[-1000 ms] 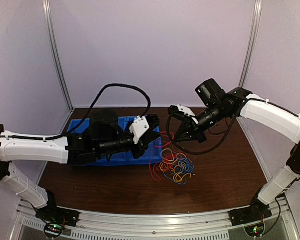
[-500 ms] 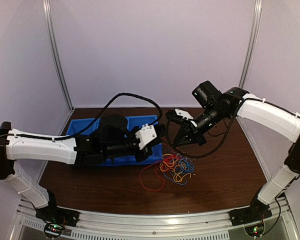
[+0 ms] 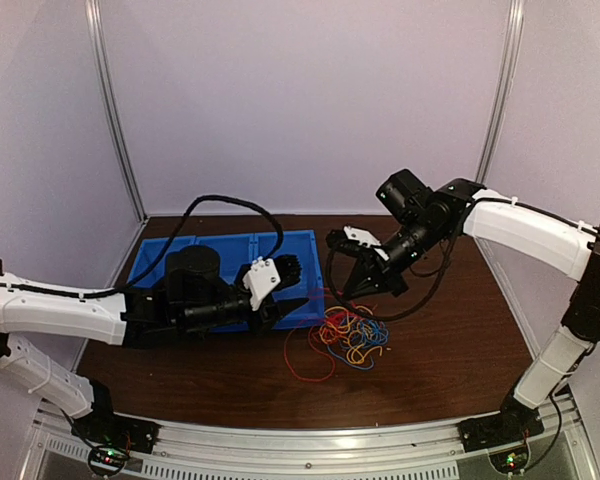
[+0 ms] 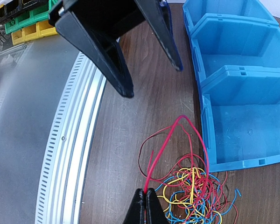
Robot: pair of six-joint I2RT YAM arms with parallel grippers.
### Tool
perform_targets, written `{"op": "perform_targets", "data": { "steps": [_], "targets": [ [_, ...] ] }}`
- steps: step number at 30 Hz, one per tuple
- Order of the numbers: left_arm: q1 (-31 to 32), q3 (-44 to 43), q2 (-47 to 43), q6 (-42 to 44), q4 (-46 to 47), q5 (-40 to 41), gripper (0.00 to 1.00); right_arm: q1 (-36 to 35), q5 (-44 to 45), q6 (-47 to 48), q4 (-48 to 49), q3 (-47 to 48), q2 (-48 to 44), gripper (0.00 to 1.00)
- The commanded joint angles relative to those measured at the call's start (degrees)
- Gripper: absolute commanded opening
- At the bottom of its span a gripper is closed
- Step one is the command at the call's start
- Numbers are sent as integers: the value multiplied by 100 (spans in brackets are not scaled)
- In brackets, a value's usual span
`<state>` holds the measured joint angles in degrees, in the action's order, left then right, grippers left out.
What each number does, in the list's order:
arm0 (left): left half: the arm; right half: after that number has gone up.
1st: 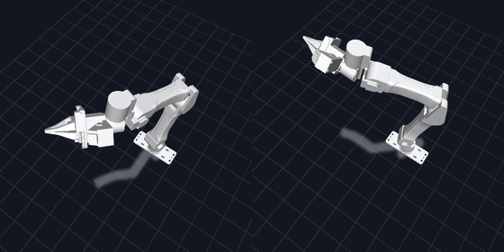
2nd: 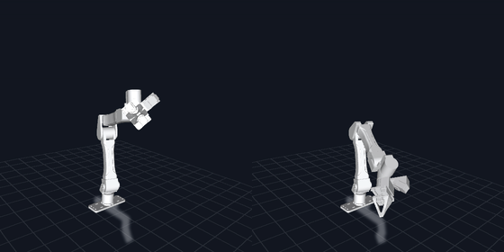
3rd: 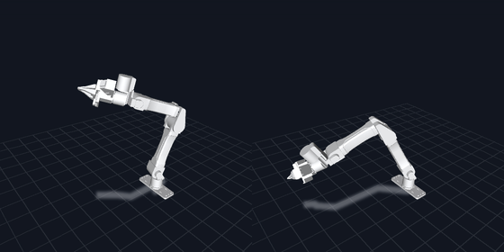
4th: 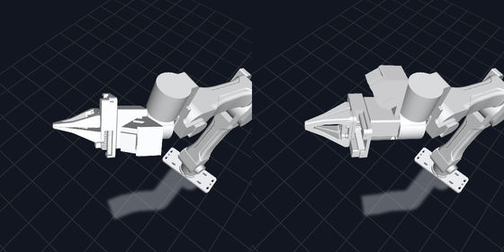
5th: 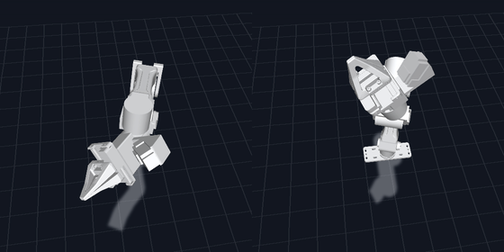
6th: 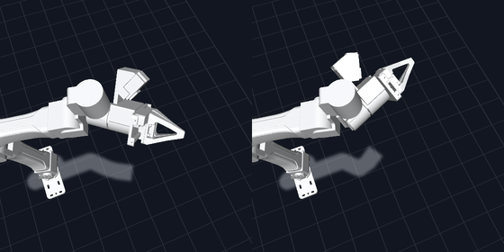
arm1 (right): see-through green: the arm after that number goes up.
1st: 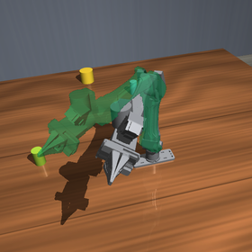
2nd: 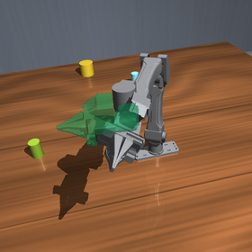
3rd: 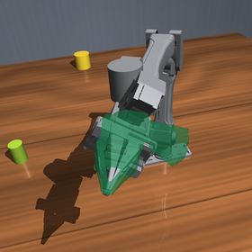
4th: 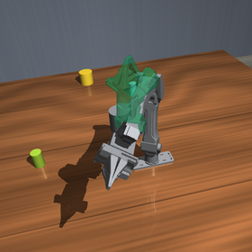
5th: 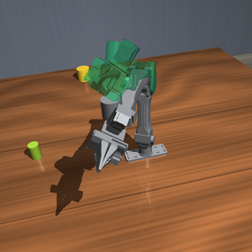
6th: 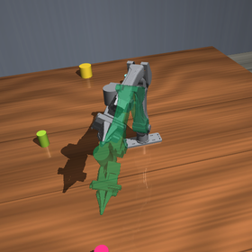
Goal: Untangle the cables
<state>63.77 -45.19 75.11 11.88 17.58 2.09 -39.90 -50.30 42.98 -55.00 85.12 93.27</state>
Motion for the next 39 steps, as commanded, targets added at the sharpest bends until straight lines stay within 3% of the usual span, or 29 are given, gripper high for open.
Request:
{"op": "perform_targets", "data": {
  "steps": [1,7,9,13,16,22,26,33,39],
  "targets": [
    [3,66,379,-263,879,-209,39,-105,-196,179,-309,249,90,0],
    [-16,-57,904,-146,1614,268,38,-225,-190,271,-516,321,107,0],
    [-29,-111,1075,-94,1689,236,31,-237,-190,272,-514,308,76,0],
    [-35,-187,1127,-124,1668,143,4,-237,-190,257,-445,266,-20,0],
    [-46,-129,990,-119,1568,178,0,-185,-125,291,-390,266,-102,0],
    [-93,345,320,-412,1367,351,0,312,-148,113,616,-295,-407,50],
    [-93,715,-324,-730,1092,537,0,343,413,54,1780,-1457,-657,71],
    [-93,1142,-1294,-1027,690,989,0,262,984,-89,2991,-2202,-92,75],
    [-94,1237,-1684,-1090,523,1224,0,178,1241,-44,3350,-2212,626,80]
  ]
}}
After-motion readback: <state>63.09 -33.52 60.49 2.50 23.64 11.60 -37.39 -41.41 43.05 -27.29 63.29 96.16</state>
